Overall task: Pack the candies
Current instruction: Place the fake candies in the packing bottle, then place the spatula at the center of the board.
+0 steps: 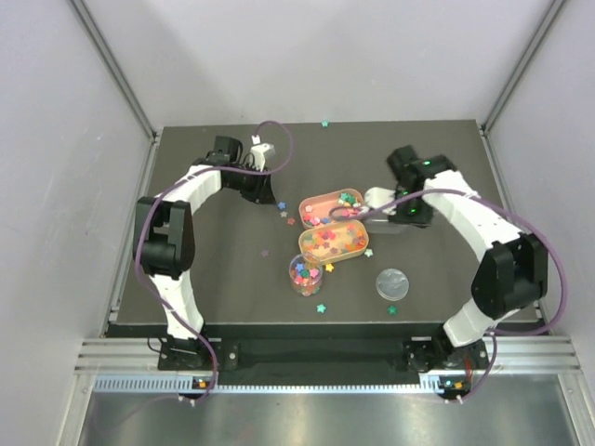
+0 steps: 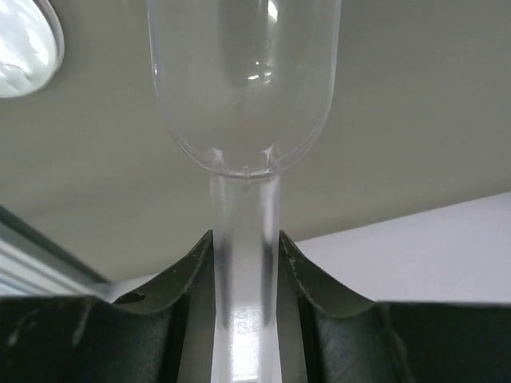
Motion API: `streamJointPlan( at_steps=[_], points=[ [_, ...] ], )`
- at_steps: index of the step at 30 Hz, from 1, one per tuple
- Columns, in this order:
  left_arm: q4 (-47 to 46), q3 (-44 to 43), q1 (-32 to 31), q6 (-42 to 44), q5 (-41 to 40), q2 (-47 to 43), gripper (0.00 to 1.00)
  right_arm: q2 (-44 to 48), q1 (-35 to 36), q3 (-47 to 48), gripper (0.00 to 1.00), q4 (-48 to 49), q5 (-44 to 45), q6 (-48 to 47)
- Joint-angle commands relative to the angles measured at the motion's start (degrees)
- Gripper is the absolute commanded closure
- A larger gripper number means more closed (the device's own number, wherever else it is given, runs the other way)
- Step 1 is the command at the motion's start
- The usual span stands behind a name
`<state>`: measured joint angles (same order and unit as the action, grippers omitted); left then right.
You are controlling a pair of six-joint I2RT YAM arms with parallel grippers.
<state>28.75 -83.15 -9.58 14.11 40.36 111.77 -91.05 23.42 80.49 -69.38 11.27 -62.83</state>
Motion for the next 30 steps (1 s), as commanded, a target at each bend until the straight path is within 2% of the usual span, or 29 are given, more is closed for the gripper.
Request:
streamJointPlan(
  at_steps=[1,2,8,12,17,18,19,20,21,22,30],
  points=[
    [3.23,0.98,0.27,3.56,-1.68,-6.38,0.66,-1.76,-11.18,-1.74,1.0,7.84,-10.81,6.83],
    [3.59,1.33,0.35,3.73,-1.95,-7.08,0.66,-2.99,-15.29,-1.3,1.0,8.64,-11.09,10.06],
    [5.52,1.86,0.36,3.12,-3.09,-8.06,0.66,-14.06,-26.47,5.02,1.0,14.53,-19.43,25.44],
    [7.28,0.45,0.36,2.59,-3.71,-7.09,0.66,-22.48,-28.69,11.16,1.0,17.96,-21.29,31.88],
    [10.27,-1.74,0.36,3.9,-5.64,-6.38,0.66,-29.88,-29.4,19.78,1.0,18.23,-22.16,34.0],
    [11.05,-1.92,0.36,4.17,-6.16,-6.3,0.66,-31.46,-29.4,21.97,0.98,17.8,-22.08,34.0],
    [11.24,-2.01,0.36,4.35,-6.34,-6.3,0.66,-32.0,-29.4,22.86,0.83,17.27,-22.25,33.48],
    [11.32,-2.01,0.36,4.35,-6.52,-6.3,0.66,-32.35,-29.31,23.74,0.75,16.66,-22.43,33.12],
    [11.41,-2.01,0.27,4.44,-6.43,-6.3,0.66,-32.01,-29.31,24.45,0.49,15.43,-22.86,32.77],
    [11.5,-2.01,0.27,4.61,-6.43,-6.56,0.66,-31.39,-29.31,24.37,0.42,14.99,-23.91,31.55],
    [12.2,0.88,0.27,8.03,-5.12,-9.1,0.65,-18.04,-29.4,15.76,0.27,13.31,-27.34,27.16]
  ],
)
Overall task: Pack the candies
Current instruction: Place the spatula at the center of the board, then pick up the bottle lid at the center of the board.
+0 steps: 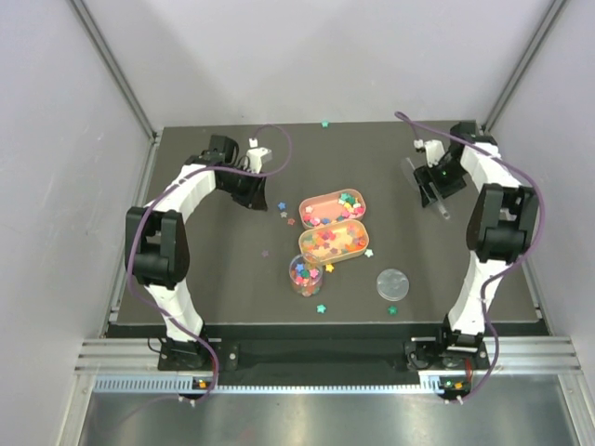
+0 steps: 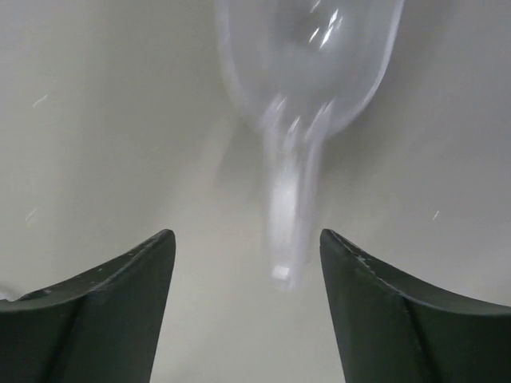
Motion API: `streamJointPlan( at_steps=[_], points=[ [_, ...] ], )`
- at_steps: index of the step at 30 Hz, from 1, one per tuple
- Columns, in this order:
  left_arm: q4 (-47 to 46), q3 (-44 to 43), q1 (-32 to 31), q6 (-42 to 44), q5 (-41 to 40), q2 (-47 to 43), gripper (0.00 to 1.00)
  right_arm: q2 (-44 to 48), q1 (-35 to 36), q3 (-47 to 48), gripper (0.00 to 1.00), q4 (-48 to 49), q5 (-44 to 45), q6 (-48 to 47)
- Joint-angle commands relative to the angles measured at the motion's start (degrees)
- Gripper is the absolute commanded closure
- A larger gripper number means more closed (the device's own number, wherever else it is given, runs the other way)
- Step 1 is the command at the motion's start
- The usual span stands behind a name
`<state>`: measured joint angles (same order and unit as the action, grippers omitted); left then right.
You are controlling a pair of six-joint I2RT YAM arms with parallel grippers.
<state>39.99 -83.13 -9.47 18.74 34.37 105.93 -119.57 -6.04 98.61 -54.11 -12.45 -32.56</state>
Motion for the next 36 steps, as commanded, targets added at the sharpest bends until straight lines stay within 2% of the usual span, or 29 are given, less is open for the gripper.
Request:
streamJointPlan(
  at_steps=[1,5,6,8,9,11,15,22,23,24,36],
  points=[
    [1.06,1.13,0.16,3.93,1.31,-3.62,0.65,11.98,0.07,-3.24,0.26,-2.58,-4.94,-4.52],
    [0.53,2.89,0.16,4.99,1.66,-5.64,0.65,23.64,0.42,-12.35,0.25,-7.83,-15.91,-18.29],
    [0.53,3.5,0.16,5.08,1.93,-5.99,0.65,25.77,1.38,-14.47,0.24,-9.51,-19.77,-28.69],
    [-0.34,4.12,0.16,4.9,2.28,-6.26,0.65,31.81,4.01,-22.18,0.21,-10.32,-18.94,-36.67],
    [-0.78,4.73,0.16,4.29,2.19,-6.26,0.65,33.59,7.94,-24.84,0.2,-10.23,-16.41,-43.49],
    [-2.36,5.43,0.16,3.5,2.28,-6.17,0.65,37.28,11.3,-32.2,0.2,-8.4,-13.58,-48.81],
    [-5.27,7.72,0.16,0.34,2.89,-5.74,0.65,39.94,18.85,-40.06,0.19,-5.84,-9.09,-60.22],
    [-6.06,10.01,0.16,-0.29,2.02,-6.96,0.65,39.33,23.44,-45.26,0.17,-4.08,-7.33,-69.83],
    [-5.97,10.27,0.16,-0.2,1.84,-7.31,0.65,39.32,23.62,-45.87,0.03,-3.99,-7.24,-70.18],
    [-5.89,10.71,0.16,0.06,1.75,-7.49,0.65,39.41,24.58,-46.31,0.0,-3.64,-6.46,-70.71],
    [-5.8,11.06,0.16,-0.02,0.7,-7.14,0.65,41.17,29.07,-52.37,0.0,-1.35,-6.19,-73.17]
  ],
)
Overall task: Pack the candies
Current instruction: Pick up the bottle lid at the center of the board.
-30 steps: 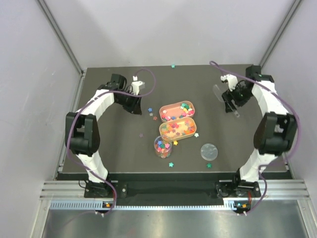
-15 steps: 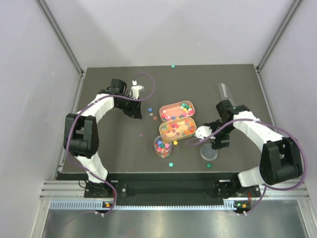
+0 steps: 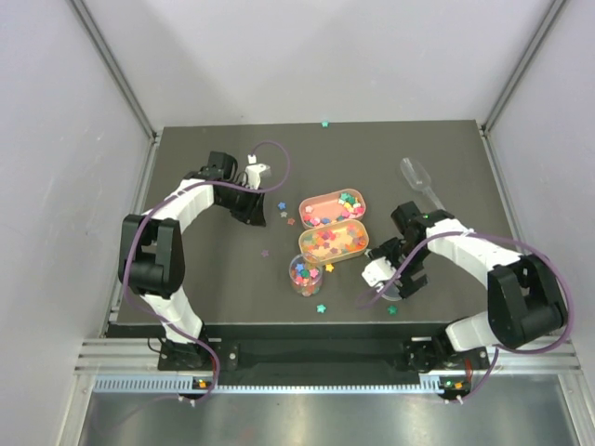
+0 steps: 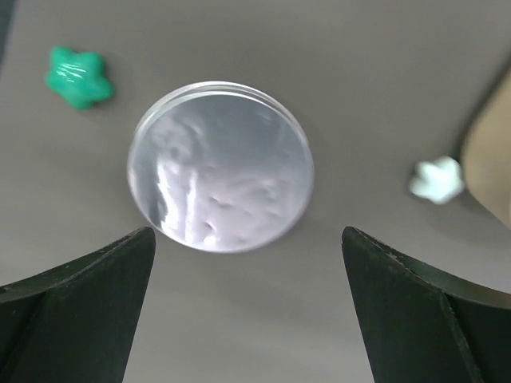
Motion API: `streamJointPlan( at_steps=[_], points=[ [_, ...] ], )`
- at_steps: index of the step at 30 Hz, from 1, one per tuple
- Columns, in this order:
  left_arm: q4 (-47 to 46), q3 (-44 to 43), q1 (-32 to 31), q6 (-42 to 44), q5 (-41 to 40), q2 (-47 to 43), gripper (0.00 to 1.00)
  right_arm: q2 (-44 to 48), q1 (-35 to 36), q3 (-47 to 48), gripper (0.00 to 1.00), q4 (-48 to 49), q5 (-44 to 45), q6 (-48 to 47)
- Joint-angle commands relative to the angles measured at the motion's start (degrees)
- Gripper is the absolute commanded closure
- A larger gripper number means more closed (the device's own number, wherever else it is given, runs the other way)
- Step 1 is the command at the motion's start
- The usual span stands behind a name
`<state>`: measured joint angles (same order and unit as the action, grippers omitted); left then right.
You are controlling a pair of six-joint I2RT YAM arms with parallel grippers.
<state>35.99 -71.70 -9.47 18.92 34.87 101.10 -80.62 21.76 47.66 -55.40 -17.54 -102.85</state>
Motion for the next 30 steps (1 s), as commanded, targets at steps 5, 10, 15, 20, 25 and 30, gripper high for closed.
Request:
streamJointPlan(
  at_steps=[5,10,15,20,25,30],
  points=[
    [-1.89,-1.24,0.16,-0.46,0.72,-1.35,0.65,0.2,1.88,-0.82,0.0,-1.82,-1.18,-2.1],
    [-1.27,-1.86,0.16,-0.29,0.37,-1.17,0.65,-2.08,2.32,-0.2,0.0,-0.33,-1.18,-1.21],
    [-1.01,-1.69,0.16,-0.02,0.11,-1.26,0.65,-2.0,3.55,-1.43,0.0,0.73,-1.27,-1.57],
    [-0.92,-1.69,0.16,0.07,-0.07,-1.08,0.65,-1.29,4.08,-2.31,0.03,2.4,-2.41,-0.25],
    [-1.01,-2.04,0.16,-0.11,0.11,-0.47,0.65,-2.08,4.52,-2.13,0.08,1.7,-2.5,0.89],
    [-1.01,-2.57,0.07,-0.2,0.2,0.24,0.65,-2.61,4.78,-2.22,0.21,1.7,-2.76,2.91]
  ],
)
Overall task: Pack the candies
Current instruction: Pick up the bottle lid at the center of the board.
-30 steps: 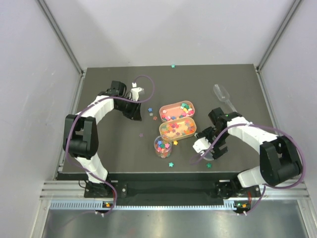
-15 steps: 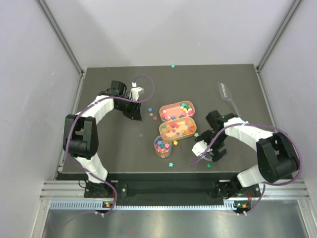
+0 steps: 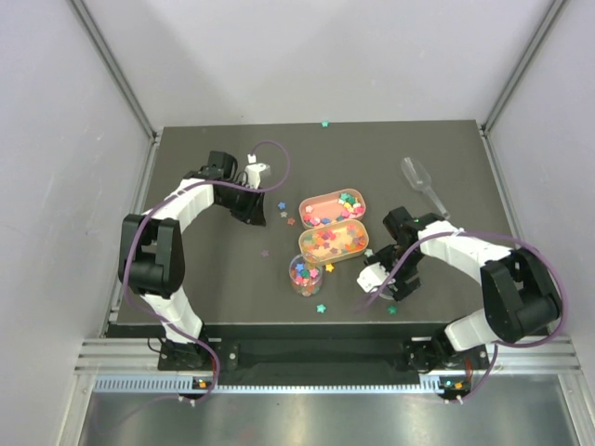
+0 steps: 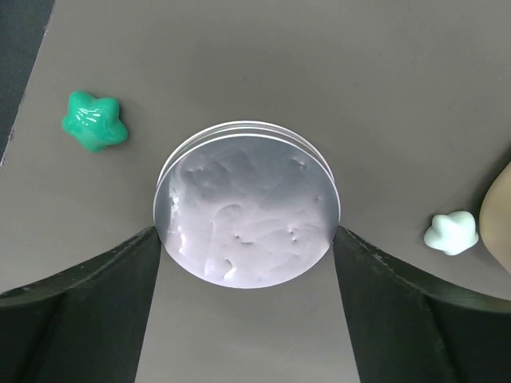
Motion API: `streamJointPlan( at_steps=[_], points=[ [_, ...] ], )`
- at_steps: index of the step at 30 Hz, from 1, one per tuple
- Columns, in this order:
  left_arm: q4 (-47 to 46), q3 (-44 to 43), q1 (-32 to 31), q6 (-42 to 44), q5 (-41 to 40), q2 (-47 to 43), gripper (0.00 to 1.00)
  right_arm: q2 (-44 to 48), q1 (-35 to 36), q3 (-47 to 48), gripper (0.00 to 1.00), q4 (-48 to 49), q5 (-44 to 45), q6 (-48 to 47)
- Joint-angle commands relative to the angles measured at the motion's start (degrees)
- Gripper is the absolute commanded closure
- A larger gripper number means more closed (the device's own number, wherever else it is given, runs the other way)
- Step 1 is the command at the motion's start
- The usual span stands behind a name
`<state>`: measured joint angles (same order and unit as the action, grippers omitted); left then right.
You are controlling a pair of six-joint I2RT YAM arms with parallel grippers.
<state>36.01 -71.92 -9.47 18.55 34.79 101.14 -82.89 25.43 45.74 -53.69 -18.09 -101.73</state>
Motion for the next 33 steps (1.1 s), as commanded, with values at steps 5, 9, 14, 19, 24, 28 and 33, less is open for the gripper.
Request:
streamJointPlan(
  at_steps=[5,9,14,19,24,28,33],
  points=[
    [-1.03,-2.09,0.07,0.26,0.55,-0.24,0.65,1.94,1.03,1.54,0.31,-0.18,-2.22,7.06],
    [-1.03,-2.0,0.07,0.35,0.81,-0.25,0.65,7.82,0.41,7.33,0.32,-3.59,-2.83,11.11],
    [-1.64,-1.48,0.07,0.09,2.12,1.07,0.65,10.21,1.99,20.86,0.32,-8.18,-2.4,18.04],
    [-4.46,3.79,0.16,-2.55,4.67,0.55,0.65,5.83,6.81,32.29,0.32,-9.76,-0.99,24.64],
    [-2.53,8.02,0.25,-0.97,4.86,-4.1,0.65,0.9,16.48,37.23,0.32,-9.15,0.95,26.76],
    [-1.65,10.49,0.77,0.96,1.88,-7.27,0.65,-5.69,21.85,40.65,0.32,-9.06,0.25,25.71],
    [-2.87,11.1,4.9,-0.35,2.31,-8.76,0.65,-15.87,24.14,51.09,0.32,-16.42,-2.57,21.5]
  ],
)
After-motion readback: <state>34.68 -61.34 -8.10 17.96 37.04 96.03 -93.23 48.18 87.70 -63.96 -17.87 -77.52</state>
